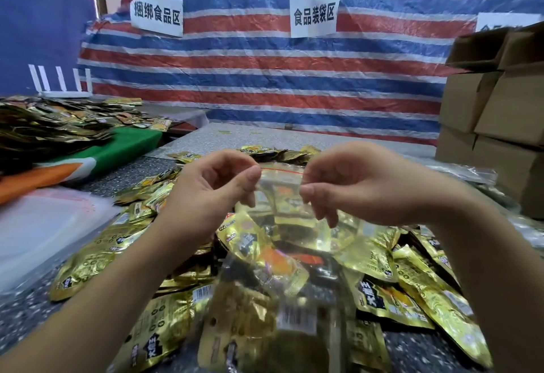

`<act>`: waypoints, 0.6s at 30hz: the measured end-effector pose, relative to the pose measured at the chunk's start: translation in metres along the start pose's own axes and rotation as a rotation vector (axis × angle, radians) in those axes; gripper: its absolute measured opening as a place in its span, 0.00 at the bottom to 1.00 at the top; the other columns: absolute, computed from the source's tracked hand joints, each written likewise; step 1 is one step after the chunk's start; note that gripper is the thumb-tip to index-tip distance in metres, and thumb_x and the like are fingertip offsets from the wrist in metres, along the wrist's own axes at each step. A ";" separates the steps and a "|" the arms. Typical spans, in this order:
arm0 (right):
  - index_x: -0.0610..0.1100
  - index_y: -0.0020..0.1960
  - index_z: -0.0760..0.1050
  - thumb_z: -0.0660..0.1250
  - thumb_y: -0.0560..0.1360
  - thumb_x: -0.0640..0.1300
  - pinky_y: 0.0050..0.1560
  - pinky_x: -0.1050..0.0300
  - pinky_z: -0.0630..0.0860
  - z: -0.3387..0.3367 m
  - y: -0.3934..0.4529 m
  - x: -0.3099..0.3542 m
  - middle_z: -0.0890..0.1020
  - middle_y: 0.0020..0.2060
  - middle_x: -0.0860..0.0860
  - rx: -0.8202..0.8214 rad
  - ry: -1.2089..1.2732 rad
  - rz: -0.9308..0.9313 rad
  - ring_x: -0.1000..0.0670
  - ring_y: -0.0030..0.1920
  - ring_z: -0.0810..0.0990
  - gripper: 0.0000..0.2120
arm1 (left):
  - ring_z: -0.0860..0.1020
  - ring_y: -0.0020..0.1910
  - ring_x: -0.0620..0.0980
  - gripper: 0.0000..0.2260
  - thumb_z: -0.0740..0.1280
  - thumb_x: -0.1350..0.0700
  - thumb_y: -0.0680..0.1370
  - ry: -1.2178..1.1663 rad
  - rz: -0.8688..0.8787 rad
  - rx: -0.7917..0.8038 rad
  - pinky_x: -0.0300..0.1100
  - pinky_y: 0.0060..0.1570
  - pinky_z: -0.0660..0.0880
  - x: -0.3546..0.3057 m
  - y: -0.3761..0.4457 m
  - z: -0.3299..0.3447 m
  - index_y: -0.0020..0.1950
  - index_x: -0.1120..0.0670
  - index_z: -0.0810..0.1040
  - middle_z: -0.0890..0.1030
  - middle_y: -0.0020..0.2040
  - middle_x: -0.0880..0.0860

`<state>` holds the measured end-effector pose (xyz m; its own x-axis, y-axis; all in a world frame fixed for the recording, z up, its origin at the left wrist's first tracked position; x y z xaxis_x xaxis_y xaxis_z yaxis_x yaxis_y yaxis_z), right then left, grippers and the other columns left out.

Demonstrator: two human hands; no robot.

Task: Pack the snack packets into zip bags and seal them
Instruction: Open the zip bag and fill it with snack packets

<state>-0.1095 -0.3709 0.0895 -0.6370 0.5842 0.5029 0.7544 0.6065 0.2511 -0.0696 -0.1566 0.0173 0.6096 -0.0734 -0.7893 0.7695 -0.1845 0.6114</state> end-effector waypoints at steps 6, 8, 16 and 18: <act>0.42 0.45 0.79 0.68 0.78 0.44 0.39 0.54 0.81 0.002 0.005 -0.012 0.83 0.33 0.49 0.018 0.021 0.017 0.51 0.33 0.83 0.06 | 0.78 0.30 0.45 0.08 0.70 0.52 0.71 0.107 -0.013 0.090 0.34 0.34 0.75 0.002 0.000 0.005 0.42 0.56 0.77 0.79 0.31 0.49; 0.42 0.45 0.79 0.68 0.77 0.47 0.38 0.57 0.81 0.003 0.007 -0.020 0.83 0.34 0.49 0.005 0.046 0.037 0.51 0.34 0.83 0.09 | 0.78 0.30 0.45 0.09 0.69 0.51 0.71 0.159 -0.026 0.095 0.36 0.35 0.76 0.004 0.000 0.006 0.42 0.57 0.77 0.79 0.31 0.49; 0.38 0.44 0.77 0.57 0.84 0.46 0.34 0.62 0.79 0.008 0.023 -0.071 0.83 0.33 0.47 -0.505 0.839 0.331 0.51 0.33 0.82 0.17 | 0.77 0.31 0.45 0.08 0.70 0.51 0.74 0.113 -0.063 0.183 0.32 0.35 0.73 0.001 0.001 -0.006 0.40 0.54 0.77 0.78 0.31 0.50; 0.38 0.46 0.80 0.60 0.83 0.46 0.32 0.64 0.78 0.011 0.022 -0.082 0.85 0.34 0.48 -0.481 0.609 0.494 0.55 0.31 0.82 0.15 | 0.76 0.31 0.45 0.08 0.72 0.50 0.75 0.084 -0.059 0.215 0.33 0.35 0.72 0.001 0.002 -0.009 0.37 0.50 0.78 0.77 0.31 0.50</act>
<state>-0.0425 -0.3991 0.0448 -0.1341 0.2500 0.9589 0.9901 -0.0060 0.1400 -0.0659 -0.1485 0.0181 0.5850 0.0237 -0.8107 0.7517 -0.3911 0.5310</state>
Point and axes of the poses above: each hand's wrist, its own y-axis towards the middle knuckle, its own z-axis out of the palm, x = y × z, the point moved 1 cm from there along y, towards the middle knuckle
